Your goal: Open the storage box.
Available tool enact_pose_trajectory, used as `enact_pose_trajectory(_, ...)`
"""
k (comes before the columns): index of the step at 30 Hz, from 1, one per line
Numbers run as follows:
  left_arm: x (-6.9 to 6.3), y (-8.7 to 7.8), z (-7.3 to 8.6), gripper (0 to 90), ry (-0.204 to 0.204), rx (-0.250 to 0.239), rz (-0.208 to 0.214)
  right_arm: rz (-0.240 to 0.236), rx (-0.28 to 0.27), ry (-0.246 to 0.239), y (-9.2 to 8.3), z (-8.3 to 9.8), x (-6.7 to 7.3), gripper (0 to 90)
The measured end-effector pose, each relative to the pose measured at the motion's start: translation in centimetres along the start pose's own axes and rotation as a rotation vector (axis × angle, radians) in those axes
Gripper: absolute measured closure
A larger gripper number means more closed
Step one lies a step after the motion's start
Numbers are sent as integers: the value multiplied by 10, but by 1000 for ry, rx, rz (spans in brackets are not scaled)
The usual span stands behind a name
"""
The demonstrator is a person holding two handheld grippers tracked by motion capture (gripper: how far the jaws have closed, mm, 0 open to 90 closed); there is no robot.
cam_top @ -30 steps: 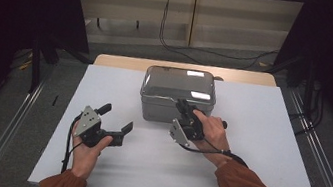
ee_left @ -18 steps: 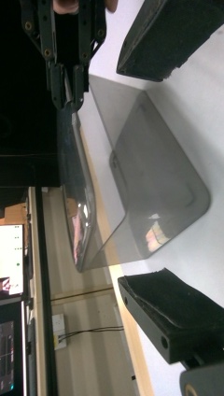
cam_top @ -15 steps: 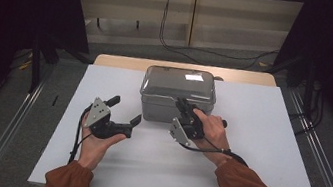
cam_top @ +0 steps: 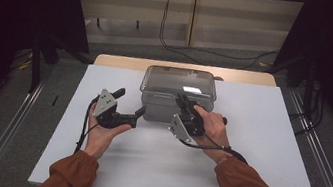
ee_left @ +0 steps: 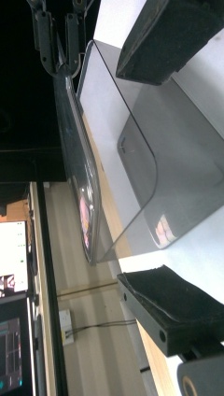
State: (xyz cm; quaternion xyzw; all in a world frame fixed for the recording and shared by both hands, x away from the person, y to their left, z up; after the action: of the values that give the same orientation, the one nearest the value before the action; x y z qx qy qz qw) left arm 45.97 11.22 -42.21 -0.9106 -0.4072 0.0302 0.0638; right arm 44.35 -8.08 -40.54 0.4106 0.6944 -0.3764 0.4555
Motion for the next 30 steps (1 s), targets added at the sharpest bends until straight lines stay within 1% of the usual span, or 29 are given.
enact_pose_trajectory(1, 1, 2, -1, 38, 14, -4, -3, 1, -3, 1, 0, 0, -1, 793)
enact_pose_trajectory(2, 1, 5, -3, 41, 18, -14, 4, 2, -4, 0, 1, -1, -2, 793)
enact_pose_trajectory(4, 1, 7, -4, 48, 24, -11, 5, 3, -6, 4, 1, -1, -3, 794)
enact_pose_trajectory(5, 2, 12, -6, 48, 41, -11, 2, 6, -8, 5, 1, -1, -4, 794)
enact_pose_trajectory(8, 2, 20, -9, 59, 31, -27, 17, 4, -8, 5, 1, -1, -7, 795)
enact_pose_trajectory(9, 3, 22, -9, 65, 54, -19, 7, 7, -7, 9, 2, -1, -8, 796)
enact_pose_trajectory(10, 5, 24, -10, 65, 72, -20, -2, 7, -6, 13, 2, -1, -9, 796)
enact_pose_trajectory(11, 5, 27, -11, 68, 71, -31, -1, 11, -6, 11, 2, -2, -10, 796)
enact_pose_trajectory(12, 7, 30, -11, 76, 77, -27, 3, 10, -7, 11, 2, -2, -11, 798)
enact_pose_trajectory(14, 7, 34, -12, 92, 77, -36, 9, 14, -8, 6, 3, -3, -13, 799)
enact_pose_trajectory(16, 9, 37, -12, 106, 79, -37, 2, 17, -8, 9, 4, -3, -15, 799)
enact_pose_trajectory(17, 10, 38, -13, 107, 85, -37, -8, 19, -8, 8, 4, -3, -16, 799)
enact_pose_trajectory(20, 11, 43, -15, 140, 141, -31, -26, 14, -7, 10, 6, -3, -15, 797)
enact_pose_trajectory(21, 12, 47, -15, 149, 142, -35, -25, 15, -5, 7, 6, -3, -15, 796)
enact_pose_trajectory(22, 14, 49, -15, 168, 122, -30, -20, 11, -5, 9, 7, -3, -14, 796)
enact_pose_trajectory(23, 15, 52, -15, 174, 114, -26, -13, 12, -5, 11, 7, -3, -14, 795)
enact_pose_trajectory(25, 19, 56, -16, 191, 130, -35, -31, 14, -6, 13, 7, -3, -14, 796)
enact_pose_trajectory(26, 20, 57, -15, 215, 127, -37, -33, 13, -5, 14, 7, -3, -14, 796)
enact_pose_trajectory(28, 22, 59, -13, 235, 100, -41, -29, 13, -6, 15, 7, -3, -15, 795)
enact_pose_trajectory(29, 22, 59, -12, 235, 98, -40, -27, 12, -6, 15, 7, -3, -15, 795)
enact_pose_trajectory(30, 22, 59, -12, 244, 108, -39, -30, 13, -5, 13, 7, -3, -15, 795)
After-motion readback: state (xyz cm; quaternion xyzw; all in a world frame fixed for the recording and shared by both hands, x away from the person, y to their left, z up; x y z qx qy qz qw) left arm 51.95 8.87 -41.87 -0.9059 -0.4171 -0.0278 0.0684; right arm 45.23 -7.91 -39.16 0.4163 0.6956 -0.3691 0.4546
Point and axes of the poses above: each handheld gripper's, and its own axes: y roughly forward along the jaws, z roughly out of its underside, x roughly to its left, the point moved 7 cm from there along y, roughly forward along the jaws, and after that the axes turned 2 degrees about -y, right-handed, at the moved point
